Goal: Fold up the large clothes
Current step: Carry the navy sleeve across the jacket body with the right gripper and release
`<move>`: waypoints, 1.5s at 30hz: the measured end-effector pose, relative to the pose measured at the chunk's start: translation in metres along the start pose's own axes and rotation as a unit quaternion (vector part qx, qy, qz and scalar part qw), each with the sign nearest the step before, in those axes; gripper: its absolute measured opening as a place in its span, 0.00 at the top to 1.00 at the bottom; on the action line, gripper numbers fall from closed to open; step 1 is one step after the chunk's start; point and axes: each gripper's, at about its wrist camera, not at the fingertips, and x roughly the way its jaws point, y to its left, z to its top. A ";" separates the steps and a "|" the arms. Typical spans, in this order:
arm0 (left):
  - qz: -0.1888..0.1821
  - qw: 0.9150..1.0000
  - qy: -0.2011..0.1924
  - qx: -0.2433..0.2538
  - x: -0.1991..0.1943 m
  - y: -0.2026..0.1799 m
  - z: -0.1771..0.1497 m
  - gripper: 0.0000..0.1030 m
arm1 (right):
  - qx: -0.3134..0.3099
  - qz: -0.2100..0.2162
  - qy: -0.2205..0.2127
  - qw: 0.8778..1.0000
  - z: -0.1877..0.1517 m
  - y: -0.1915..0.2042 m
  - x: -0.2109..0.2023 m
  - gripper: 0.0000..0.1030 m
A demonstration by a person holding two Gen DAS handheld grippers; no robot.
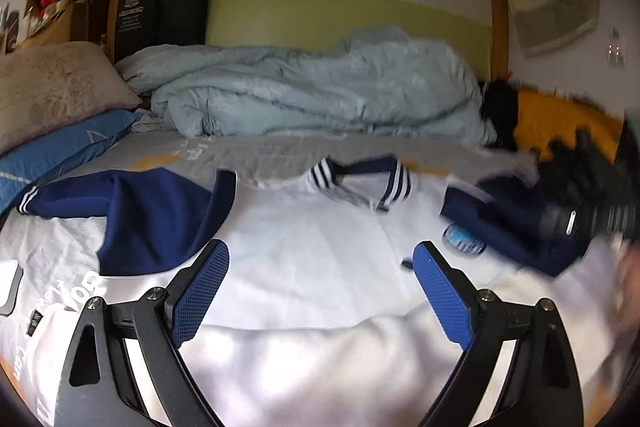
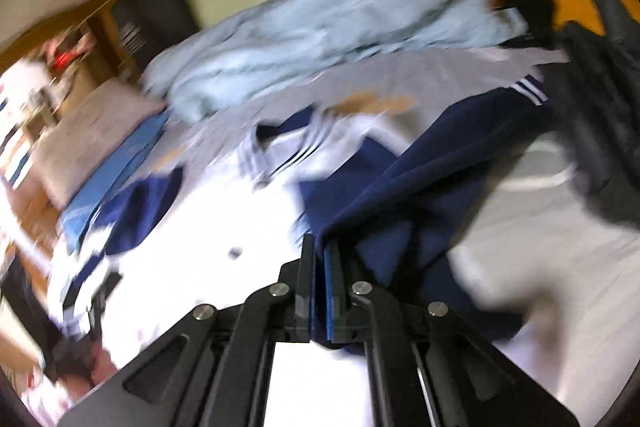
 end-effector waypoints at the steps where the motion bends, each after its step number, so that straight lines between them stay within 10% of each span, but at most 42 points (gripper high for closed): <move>1: -0.001 1.000 -0.009 -0.006 -0.007 0.003 0.005 0.10 | -0.009 0.010 0.014 1.000 -0.007 0.008 0.001 0.97; 8: 0.008 0.999 -0.033 -0.028 -0.037 0.020 0.014 0.10 | -0.086 -0.015 0.073 0.994 -0.043 0.055 0.018 0.90; 14: 0.006 0.999 -0.014 -0.032 -0.028 0.020 0.010 0.10 | 0.038 -0.011 0.024 0.999 -0.016 0.011 0.005 0.72; 20: 0.010 1.000 -0.003 -0.017 -0.021 0.013 0.003 0.10 | 0.102 -0.130 -0.066 0.984 0.020 -0.050 -0.013 0.57; 32: 0.016 0.998 0.044 -0.032 0.009 0.021 -0.010 0.10 | 0.217 -0.102 0.005 0.971 0.039 -0.136 0.060 0.49; 34: 0.020 0.999 0.044 -0.026 0.008 0.019 -0.011 0.10 | 0.227 -0.102 -0.006 0.969 0.040 -0.138 0.064 0.51; 36: 0.028 0.999 0.034 -0.012 0.006 0.015 -0.011 0.10 | 0.219 -0.113 -0.005 0.969 0.042 -0.137 0.067 0.93; 42: 0.032 0.999 0.004 0.018 -0.006 0.004 -0.006 0.12 | 0.130 -0.150 -0.069 0.978 0.043 -0.090 0.027 0.96; 45: 0.029 0.999 -0.002 0.023 -0.011 0.001 -0.003 0.12 | 0.050 -0.103 -0.083 0.990 0.040 -0.033 -0.001 0.96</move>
